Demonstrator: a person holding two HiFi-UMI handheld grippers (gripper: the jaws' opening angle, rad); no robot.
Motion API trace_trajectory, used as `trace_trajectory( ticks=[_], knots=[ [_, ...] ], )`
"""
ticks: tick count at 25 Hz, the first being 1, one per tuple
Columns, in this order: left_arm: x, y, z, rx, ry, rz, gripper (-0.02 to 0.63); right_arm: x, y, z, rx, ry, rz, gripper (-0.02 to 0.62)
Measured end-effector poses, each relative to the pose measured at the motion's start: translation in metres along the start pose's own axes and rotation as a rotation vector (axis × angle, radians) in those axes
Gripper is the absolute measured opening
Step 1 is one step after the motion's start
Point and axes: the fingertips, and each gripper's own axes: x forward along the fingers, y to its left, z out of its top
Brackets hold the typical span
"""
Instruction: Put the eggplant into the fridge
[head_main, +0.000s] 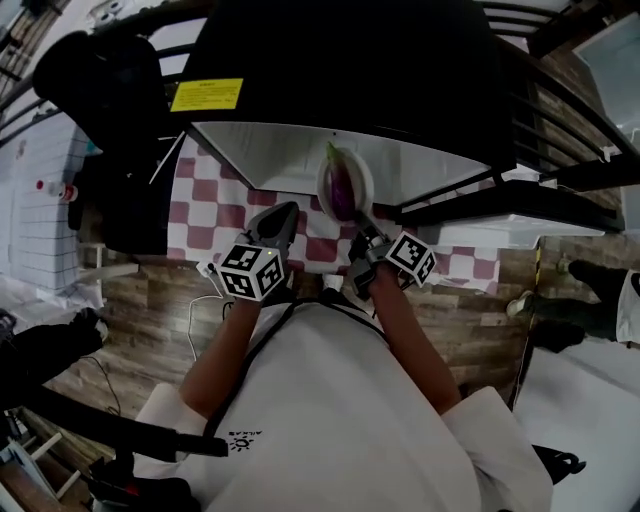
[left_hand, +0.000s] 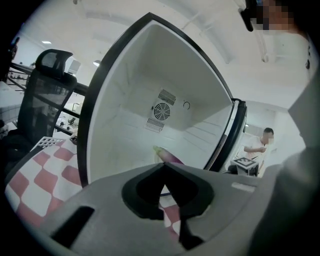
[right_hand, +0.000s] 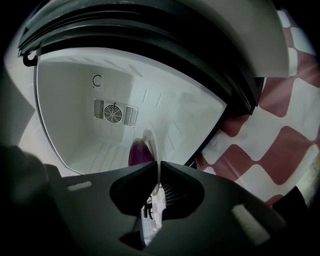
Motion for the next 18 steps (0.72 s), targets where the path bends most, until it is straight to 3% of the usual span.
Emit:
trace_trajectory(
  ticks=[18],
  knots=[
    [0.044,0.011,-0.018,0.153,0.151,-0.198,0.004,0.038,-0.042,0.018,0.097,-0.290,-0.094,0.026]
  ],
)
